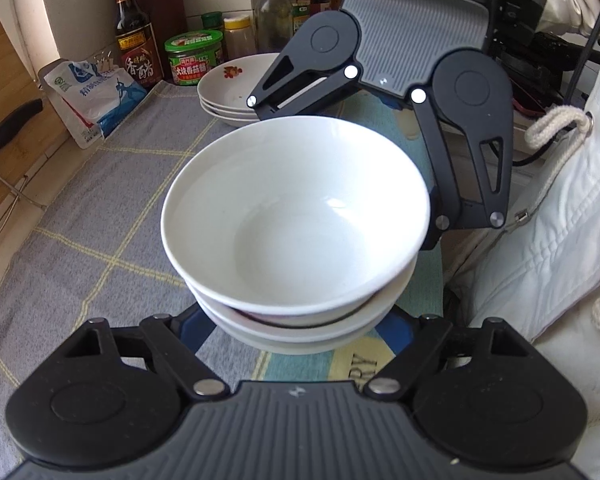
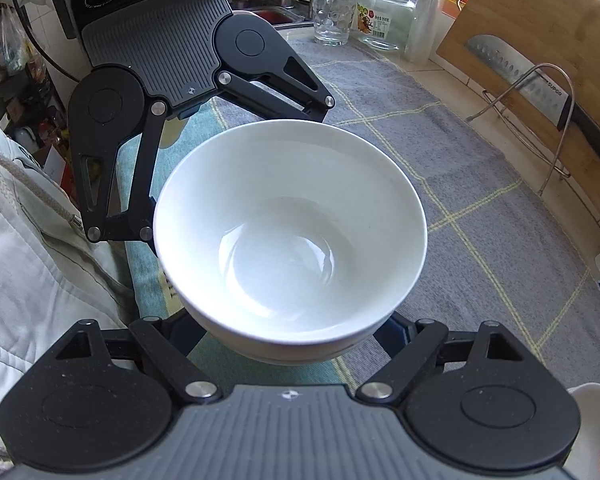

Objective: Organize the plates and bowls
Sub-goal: 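Lift and carry the bowl stack with both tools toward the stacked plates, then lower the bowl stack onto the white flower plates with both tools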

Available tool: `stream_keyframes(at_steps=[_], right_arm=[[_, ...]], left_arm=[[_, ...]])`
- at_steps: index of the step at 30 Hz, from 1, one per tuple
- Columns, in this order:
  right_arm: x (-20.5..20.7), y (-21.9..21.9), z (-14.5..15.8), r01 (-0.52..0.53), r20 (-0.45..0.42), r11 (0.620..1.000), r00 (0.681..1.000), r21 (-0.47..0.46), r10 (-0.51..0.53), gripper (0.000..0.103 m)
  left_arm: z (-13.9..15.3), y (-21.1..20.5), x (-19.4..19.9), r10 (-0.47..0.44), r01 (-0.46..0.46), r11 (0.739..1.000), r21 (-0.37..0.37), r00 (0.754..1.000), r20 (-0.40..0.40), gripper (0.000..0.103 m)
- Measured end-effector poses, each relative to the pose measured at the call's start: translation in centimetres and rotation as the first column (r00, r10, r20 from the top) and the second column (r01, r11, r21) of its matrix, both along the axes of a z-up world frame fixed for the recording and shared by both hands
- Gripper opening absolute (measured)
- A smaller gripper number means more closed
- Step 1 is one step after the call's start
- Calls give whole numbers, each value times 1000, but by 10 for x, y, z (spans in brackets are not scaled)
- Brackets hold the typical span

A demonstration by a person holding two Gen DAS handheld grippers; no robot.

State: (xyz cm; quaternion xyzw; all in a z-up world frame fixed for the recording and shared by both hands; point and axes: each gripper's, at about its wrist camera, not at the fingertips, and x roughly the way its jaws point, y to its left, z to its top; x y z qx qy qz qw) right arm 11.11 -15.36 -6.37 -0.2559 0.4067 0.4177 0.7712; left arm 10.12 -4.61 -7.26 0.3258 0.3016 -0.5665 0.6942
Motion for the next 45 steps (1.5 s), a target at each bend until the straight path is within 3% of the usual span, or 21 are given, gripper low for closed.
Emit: stream_keyframes(at_steps=[14,26,45], right_arm=[[-1,-67,21,-13,9,1000,1000,5,13,90],[-2,-142,42,49,47,999,998,15,-50,90],[16,-213,42,141,86,989,987,-51,-136,90]], left_arm=[[15,-60,5,9,-8,1000,-17,1000,12,84],[28,-134,15,-56,58,997,-45,997,49,84],[21,-208,54,-132,138,988,-63,987,87,84]])
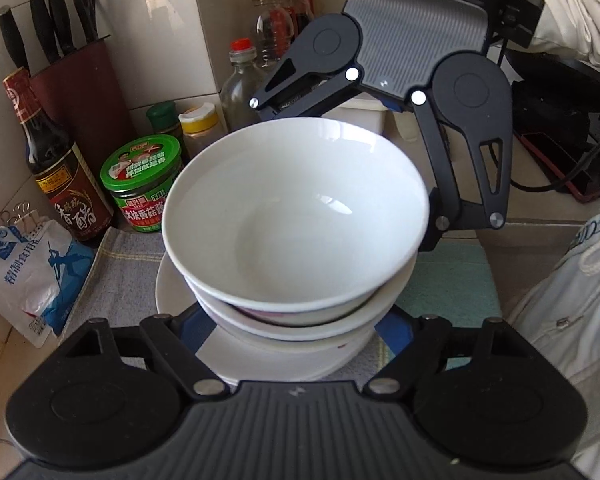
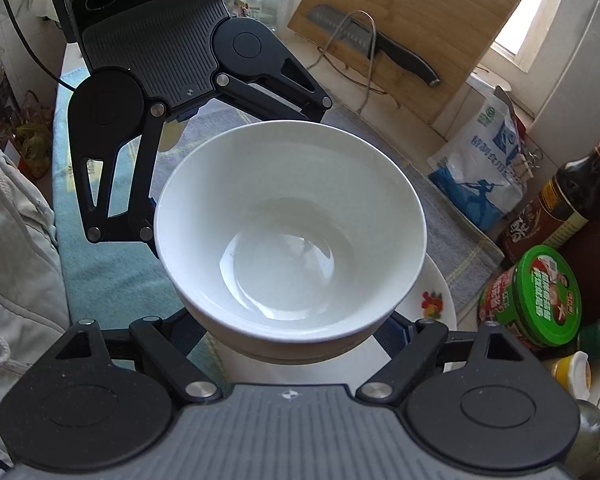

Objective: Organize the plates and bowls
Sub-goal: 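Lower the bowl stack onto the white flower plates with both tools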

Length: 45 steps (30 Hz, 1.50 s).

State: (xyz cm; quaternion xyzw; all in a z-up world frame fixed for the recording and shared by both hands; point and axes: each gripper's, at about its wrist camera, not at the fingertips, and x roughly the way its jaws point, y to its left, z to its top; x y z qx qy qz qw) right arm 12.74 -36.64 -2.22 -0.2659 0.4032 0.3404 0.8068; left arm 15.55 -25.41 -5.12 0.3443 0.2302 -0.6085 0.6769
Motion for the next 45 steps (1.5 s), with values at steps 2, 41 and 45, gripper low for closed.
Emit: stream_keyframes(at_steps=[2,41,45], right_arm=[[4,-2,-3,5,3,1000,1000,-17,-5,90],[34,-35,-28,97,-62,995,993,20,-96,90],[34,-35,-29,107,-58,994,993,24,-105,90]], left_arm=[[-3,-6,4,-1,1,1000,4,1000,4,84],[-28,-32,39,22,-21,1000,14,999,-46,85],[-29,-31,37,22,-21,1000,4,999,-27,85]])
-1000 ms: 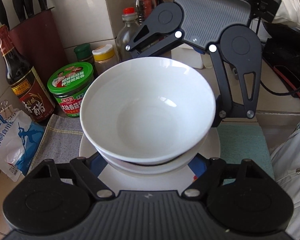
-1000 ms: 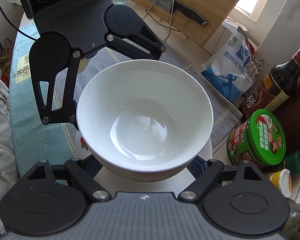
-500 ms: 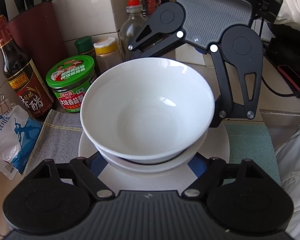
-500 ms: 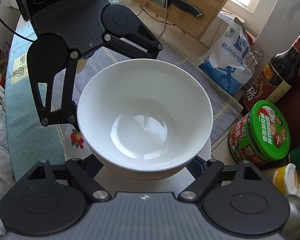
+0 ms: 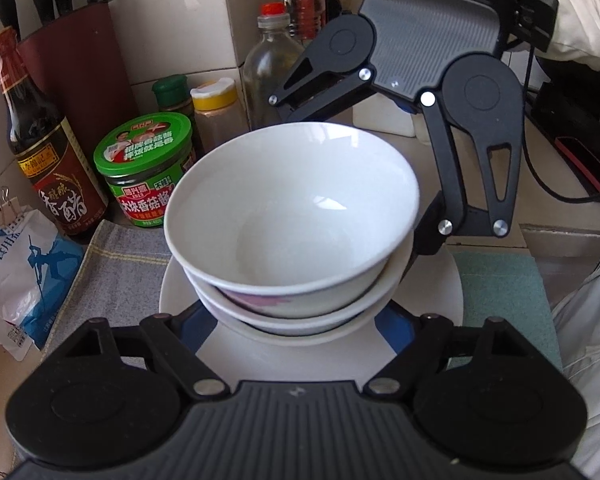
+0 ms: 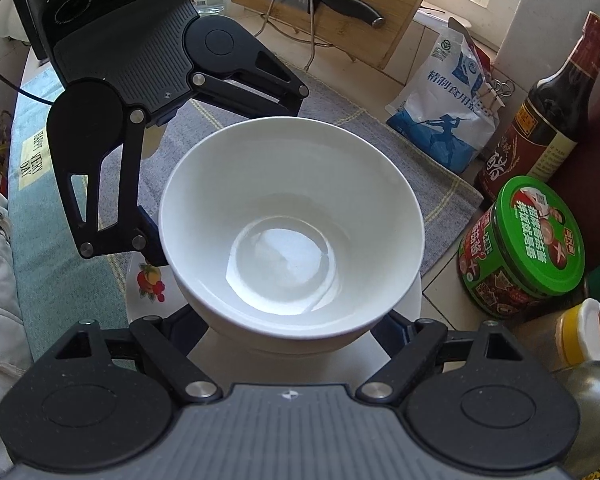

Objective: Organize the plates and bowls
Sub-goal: 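Lower the bowl stack onto the white flower plates with both tools, then open both tools and withdraw them from the bowl stack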

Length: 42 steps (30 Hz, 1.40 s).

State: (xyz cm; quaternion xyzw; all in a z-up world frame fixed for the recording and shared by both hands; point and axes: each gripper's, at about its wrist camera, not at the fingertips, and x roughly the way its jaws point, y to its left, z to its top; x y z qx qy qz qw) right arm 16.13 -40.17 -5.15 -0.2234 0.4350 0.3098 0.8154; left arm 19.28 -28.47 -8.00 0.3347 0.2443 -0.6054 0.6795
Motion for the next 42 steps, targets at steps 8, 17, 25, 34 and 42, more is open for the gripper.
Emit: stream_keyframes(at_steps=[8,17,25,34,42], right_arm=[[-5,2,8,19,33,1000,999,-6,-19,103],[-20,11,15,48,61,998,997,-44,-45,103],[-51,42,28,298,143,953,947,-54,-288,103],[-90,80,34,732,190,668,642,137,-742,103],[-138,102,35,925,101,279,262,258,-960,103]], left_arm=[[8,11,-7,58,-57,997,-43,998,39,100],[25,47,-30,214,-198,964,-179,974,75,101],[30,94,-59,284,-235,905,-353,954,92,101],[40,134,-79,398,-386,828,-406,915,-57,102],[52,143,-80,589,-599,764,-239,799,-121,102]])
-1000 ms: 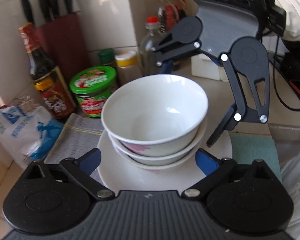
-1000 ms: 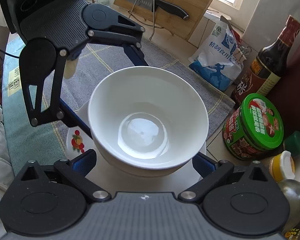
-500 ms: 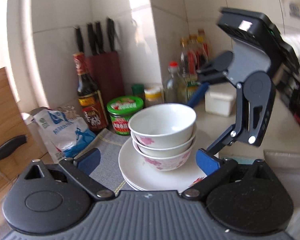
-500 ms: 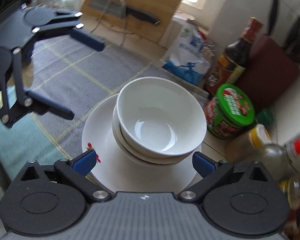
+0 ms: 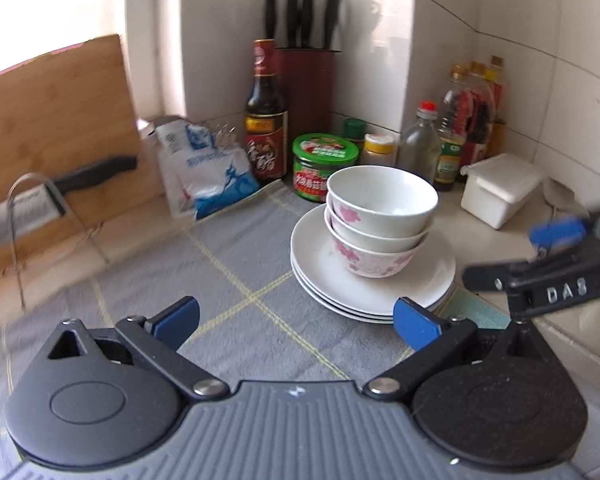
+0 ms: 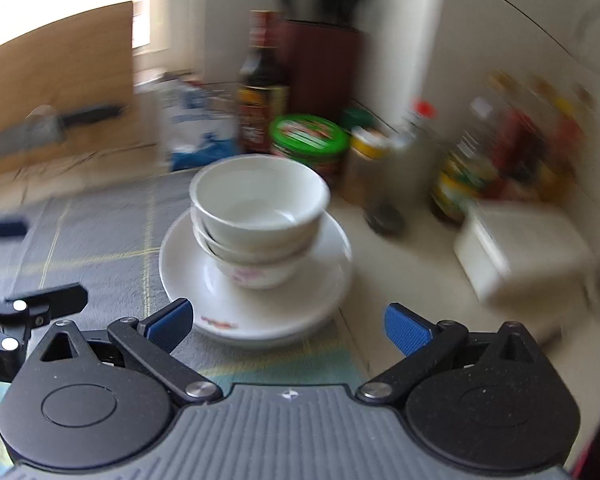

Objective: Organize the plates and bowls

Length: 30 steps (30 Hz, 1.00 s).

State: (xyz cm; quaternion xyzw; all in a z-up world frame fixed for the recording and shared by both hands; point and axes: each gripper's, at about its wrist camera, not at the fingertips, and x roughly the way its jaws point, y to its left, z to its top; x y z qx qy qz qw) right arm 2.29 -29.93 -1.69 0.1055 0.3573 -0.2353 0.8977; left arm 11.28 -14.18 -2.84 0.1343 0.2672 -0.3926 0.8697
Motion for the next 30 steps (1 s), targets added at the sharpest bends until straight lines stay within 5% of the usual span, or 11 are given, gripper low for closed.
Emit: stream_keyframes(at_steps=[4,13,30], right_arm=[[-19,13,3,76,42,994,996,82,-80,103],[-27,36,23,108,41,993,993,-38,-107,103],[-33,36,31,108,87,994,991,-24,-105,103]], left_arm=[[8,3,-6,12,-12,1000,4,1000,-24,102],[24,11,-17,55,-55,998,-26,998,-14,102],[34,10,-22,98,-97,995,-29,995,23,102]])
